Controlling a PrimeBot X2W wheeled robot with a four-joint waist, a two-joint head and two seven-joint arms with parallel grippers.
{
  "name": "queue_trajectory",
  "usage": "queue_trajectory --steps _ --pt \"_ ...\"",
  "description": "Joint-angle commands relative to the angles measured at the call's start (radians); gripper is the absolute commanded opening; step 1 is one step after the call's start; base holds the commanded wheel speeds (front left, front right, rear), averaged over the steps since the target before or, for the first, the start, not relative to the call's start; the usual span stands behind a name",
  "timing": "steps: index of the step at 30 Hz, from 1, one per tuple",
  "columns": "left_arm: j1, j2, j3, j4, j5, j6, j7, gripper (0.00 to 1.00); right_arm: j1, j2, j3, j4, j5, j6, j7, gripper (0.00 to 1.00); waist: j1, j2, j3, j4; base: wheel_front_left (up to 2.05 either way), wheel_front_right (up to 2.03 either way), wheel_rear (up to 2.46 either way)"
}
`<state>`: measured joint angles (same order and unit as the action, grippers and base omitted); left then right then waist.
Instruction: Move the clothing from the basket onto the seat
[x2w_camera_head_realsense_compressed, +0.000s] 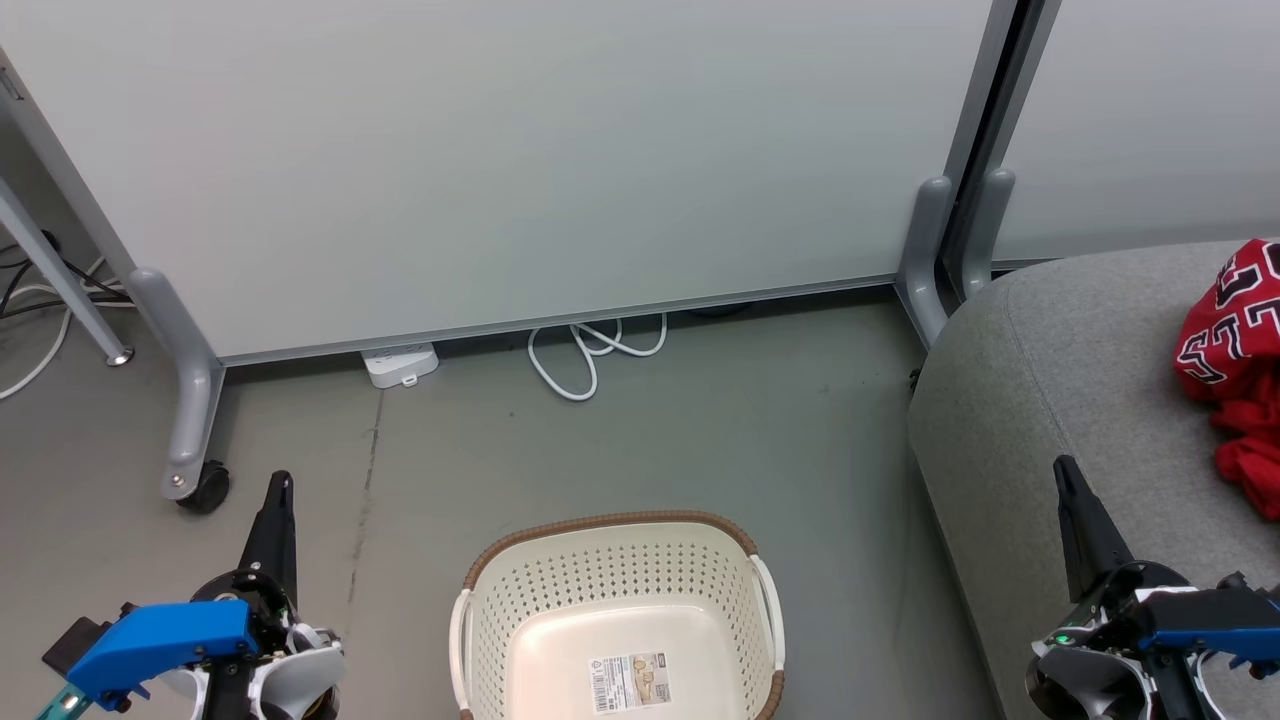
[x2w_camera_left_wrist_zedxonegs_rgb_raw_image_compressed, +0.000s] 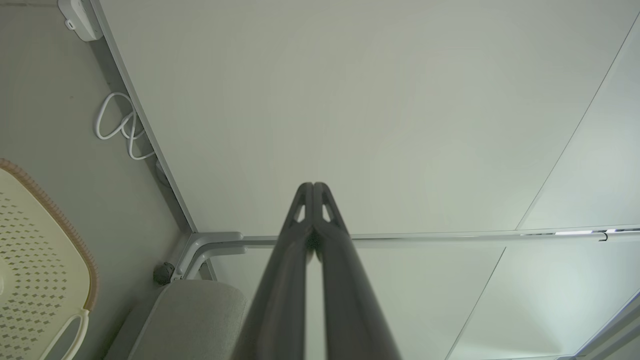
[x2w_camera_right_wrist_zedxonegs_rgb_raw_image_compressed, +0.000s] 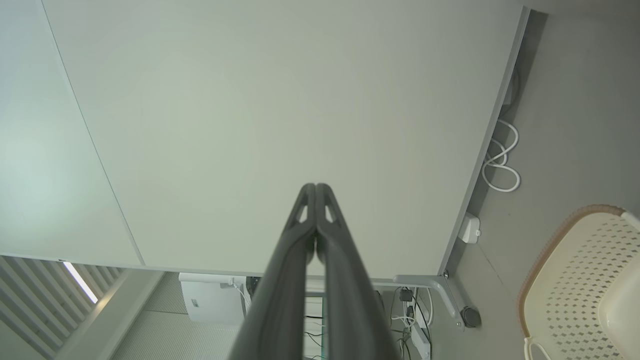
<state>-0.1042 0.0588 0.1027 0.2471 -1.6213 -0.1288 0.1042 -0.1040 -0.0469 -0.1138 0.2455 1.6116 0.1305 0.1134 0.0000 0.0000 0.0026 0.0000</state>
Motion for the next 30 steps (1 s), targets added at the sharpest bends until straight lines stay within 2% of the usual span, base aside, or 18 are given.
queue_trajectory --steps 1,30 --pt "-0.01 0.0 0.003 -0.004 -0.002 -0.003 0.004 0.0 -0.012 -0.006 -0.001 0.002 0.002 0.0 0.003 0.0 0.0 0.0 0.0 0.0 0.0 0.0 0.0" --pt "-0.01 -0.003 0.007 -0.004 0.003 -0.004 0.006 0.0 -0.012 -0.006 -0.001 0.001 0.002 0.0 0.003 0.0 0.0 0.0 0.0 0.0 0.0 0.0 0.0"
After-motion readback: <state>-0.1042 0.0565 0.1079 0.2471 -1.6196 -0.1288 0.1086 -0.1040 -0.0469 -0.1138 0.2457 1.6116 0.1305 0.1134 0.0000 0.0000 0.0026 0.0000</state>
